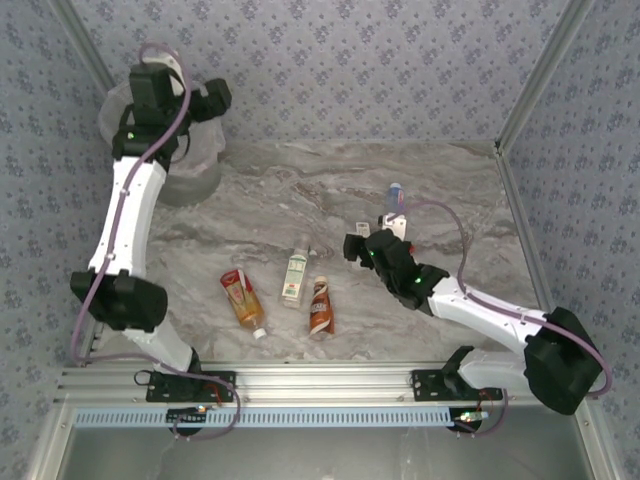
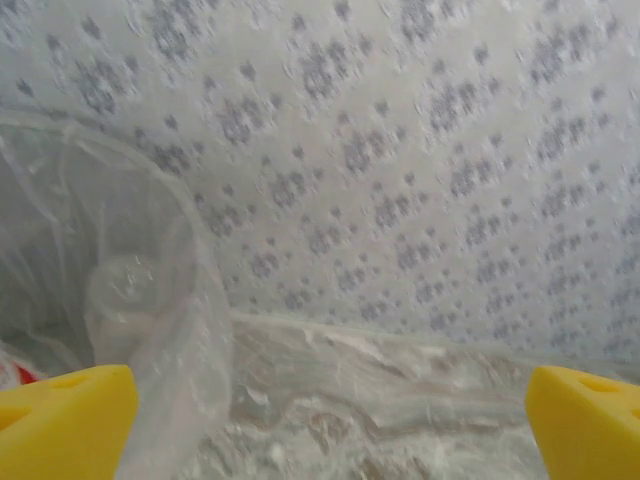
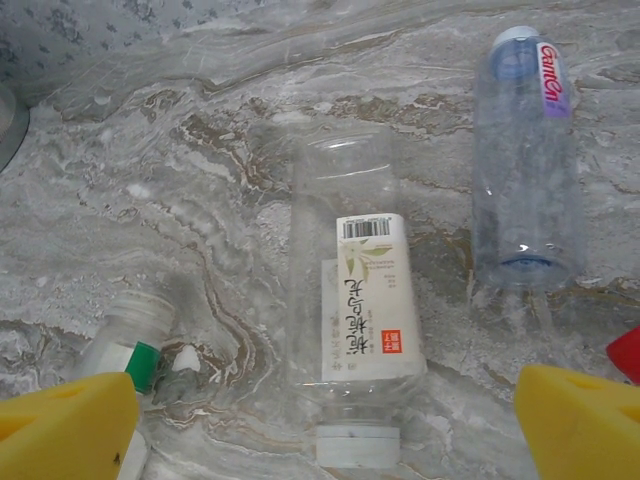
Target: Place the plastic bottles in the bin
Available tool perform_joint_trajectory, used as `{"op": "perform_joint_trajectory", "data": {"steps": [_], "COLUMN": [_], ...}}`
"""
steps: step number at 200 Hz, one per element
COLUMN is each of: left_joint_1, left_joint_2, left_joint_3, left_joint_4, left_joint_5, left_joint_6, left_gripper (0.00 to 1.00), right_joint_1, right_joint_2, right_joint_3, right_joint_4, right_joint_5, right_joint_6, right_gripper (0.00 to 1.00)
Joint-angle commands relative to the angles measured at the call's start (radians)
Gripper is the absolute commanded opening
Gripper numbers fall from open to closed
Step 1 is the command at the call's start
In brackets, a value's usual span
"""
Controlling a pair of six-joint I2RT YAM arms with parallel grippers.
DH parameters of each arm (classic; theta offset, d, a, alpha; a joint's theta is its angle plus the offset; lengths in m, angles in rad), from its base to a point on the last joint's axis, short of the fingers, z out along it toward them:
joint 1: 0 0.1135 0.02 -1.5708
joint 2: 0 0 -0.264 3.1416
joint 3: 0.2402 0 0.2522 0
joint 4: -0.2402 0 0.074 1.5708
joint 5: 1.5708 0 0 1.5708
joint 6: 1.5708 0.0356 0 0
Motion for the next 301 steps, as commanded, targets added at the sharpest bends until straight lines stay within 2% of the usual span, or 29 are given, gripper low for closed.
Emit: {"op": "perform_joint_trajectory", "data": {"steps": [1,33,62,82,102,143,177,212,270,301], "left_joint_1": [-0.054,-0.168,-0.226,-0.274,-0.283,-0.284,-0.284,-0.286,-0.317,-0.348], "left_joint_2": [-0.089,-0.195,-0.246,-0.305,-0.355,-0.416,-0.44,-0.483,-0.534,-0.519], "left_joint_3": [-0.135,-0.293,-0.39,-0.494,-0.597,-0.717,-0.797,-0.914,-1.114,-1.186], "left_joint_4": [0.059,0.013,-0.092,-0.125,-0.131,-0.245,-0.338,-0.397,-0.309,-0.256], "left_joint_5": [-0.09,-0.214,-0.239,-0.297,-0.313,-0.332,-0.296,-0.157,0.002,-0.013], "left_joint_6": [-0.023,-0.049,-0.124,-0.176,-0.229,-0.327,-0.38,-0.422,-0.567,-0.599], "left_gripper": [0.99,0.99,0.99,0.99,0.99,0.99,0.99,0.99,0.99,0.99], "right_joint_1": [-0.016,-0.028,-0.031,-0.032,-0.034,-0.039,-0.04,-0.04,-0.039,-0.036], "right_joint_2": [-0.035,-0.04,-0.064,-0.074,-0.07,-0.062,-0.045,-0.03,0.001,0.021], "right_joint_3": [-0.017,-0.017,-0.064,-0.08,-0.082,-0.084,-0.079,-0.068,-0.06,-0.056], "right_joint_4": [0.044,0.037,0.082,0.105,0.109,0.118,0.129,0.098,0.089,0.139], "right_joint_5": [0.03,0.04,0.079,0.087,0.094,0.103,0.099,0.103,0.069,0.012], "right_joint_6": [0.022,0.032,0.08,0.074,0.06,0.059,0.063,0.083,0.094,0.05], "right_gripper": [0.99,0.99,0.99,0.99,0.99,0.99,0.99,0.99,0.99,0.99]}}
